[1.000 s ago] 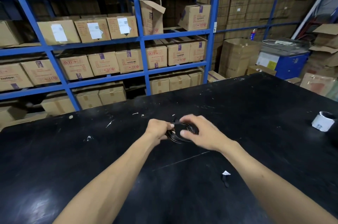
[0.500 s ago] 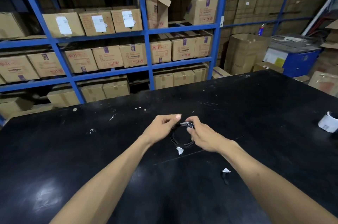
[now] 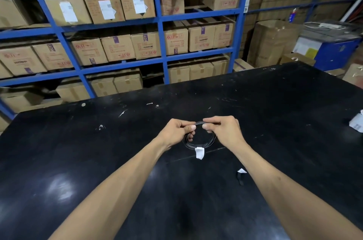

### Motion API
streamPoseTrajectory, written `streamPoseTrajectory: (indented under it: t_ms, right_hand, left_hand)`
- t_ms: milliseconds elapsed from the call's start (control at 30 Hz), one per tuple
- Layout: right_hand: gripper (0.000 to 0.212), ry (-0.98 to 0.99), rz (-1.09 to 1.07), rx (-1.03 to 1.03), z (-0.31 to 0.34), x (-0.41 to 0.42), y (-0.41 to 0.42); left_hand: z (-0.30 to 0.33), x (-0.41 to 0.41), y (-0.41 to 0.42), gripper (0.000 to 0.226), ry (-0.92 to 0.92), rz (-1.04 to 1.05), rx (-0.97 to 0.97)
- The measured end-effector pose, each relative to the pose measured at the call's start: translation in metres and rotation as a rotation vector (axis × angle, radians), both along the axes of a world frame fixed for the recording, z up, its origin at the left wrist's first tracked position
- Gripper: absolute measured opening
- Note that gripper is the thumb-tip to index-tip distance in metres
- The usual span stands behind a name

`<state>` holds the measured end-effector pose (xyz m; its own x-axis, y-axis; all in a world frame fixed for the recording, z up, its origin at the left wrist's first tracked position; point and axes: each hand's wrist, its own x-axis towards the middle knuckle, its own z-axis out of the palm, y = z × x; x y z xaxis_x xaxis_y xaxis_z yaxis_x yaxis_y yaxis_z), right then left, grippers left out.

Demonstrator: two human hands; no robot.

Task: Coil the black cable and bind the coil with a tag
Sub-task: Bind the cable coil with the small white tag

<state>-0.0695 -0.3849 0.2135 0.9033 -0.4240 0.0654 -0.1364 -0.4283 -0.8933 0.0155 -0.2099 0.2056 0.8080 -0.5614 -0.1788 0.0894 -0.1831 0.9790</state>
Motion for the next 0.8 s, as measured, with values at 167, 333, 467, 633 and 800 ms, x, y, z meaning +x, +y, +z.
streamPoseTrajectory:
  t_ms: [167, 333, 467, 633, 800]
  right_hand:
    - [0.022, 0.017, -0.041, -0.038, -0.002, -0.007, -0.012]
    - [0.018, 0.107, -0.028, -0.002, -0.012, -0.019, -0.029]
    - [0.019, 0.227, 0.0, 0.036, -0.027, -0.027, -0.051]
    - [0.026, 0.377, 0.017, -0.074, -0.049, -0.034, -0.096]
    - [0.021, 0.639, -0.106, -0.184, -0.095, -0.05, -0.126]
  left_hand:
    - [-0.007, -0.006, -0.018, 0.026, 0.03, -0.082, 0.039]
    - [-0.016, -0.013, -0.045, 0.016, 0.128, 0.008, 0.087]
    - [-0.035, -0.017, -0.075, 0.013, 0.076, 0.061, 0.213]
    - [-0.073, -0.012, -0.107, 0.013, 0.086, 0.161, 0.272]
    - [-0.107, -0.003, -0.124, 0.011, 0.117, 0.222, 0.303]
